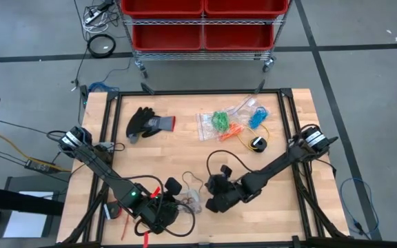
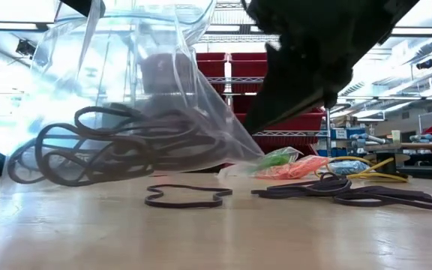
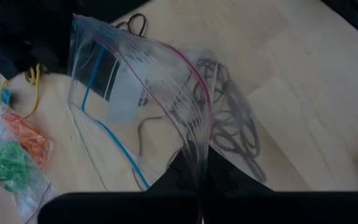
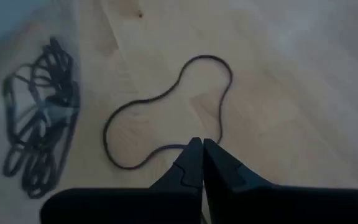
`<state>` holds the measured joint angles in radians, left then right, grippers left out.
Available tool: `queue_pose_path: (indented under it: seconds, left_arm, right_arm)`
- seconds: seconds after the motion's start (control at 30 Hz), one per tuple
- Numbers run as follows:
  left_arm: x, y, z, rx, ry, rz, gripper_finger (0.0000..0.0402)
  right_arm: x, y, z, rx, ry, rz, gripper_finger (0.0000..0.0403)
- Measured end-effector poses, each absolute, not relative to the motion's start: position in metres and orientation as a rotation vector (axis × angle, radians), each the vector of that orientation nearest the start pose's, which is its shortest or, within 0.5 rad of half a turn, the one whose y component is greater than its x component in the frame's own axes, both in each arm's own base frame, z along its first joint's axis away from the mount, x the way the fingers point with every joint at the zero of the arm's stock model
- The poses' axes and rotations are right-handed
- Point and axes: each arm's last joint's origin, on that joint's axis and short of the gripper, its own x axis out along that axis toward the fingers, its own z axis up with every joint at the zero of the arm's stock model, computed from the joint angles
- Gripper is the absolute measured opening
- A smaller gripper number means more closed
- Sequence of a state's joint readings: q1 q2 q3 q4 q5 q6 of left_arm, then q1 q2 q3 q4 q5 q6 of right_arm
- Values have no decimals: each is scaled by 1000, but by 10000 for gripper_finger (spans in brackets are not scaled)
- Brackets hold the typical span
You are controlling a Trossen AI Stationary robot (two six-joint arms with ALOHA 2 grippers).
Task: Sort rubber bands
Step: Put the black rubber band into the transparent zip bag
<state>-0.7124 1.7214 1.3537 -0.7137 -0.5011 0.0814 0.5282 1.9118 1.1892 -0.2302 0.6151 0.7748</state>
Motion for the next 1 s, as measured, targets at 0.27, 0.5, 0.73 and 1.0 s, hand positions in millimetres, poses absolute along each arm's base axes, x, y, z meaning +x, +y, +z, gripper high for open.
queue_pose_path:
  seconds: [0.27, 0.5, 0.73, 1.0]
  left_arm:
    - [278, -220, 251, 690, 882, -222, 2]
    - [278, -219, 251, 688, 881, -220, 2]
    - [278, -219, 251, 689, 883, -220, 2]
    - [279, -219, 251, 687, 883, -222, 2]
  right_arm:
    - [360, 180, 138, 238, 664, -324, 83]
    - [382, 175, 100, 272, 603, -299, 171]
    - [388, 166, 92, 247, 601, -319, 225]
    - [386, 160, 85, 170, 667, -338, 180]
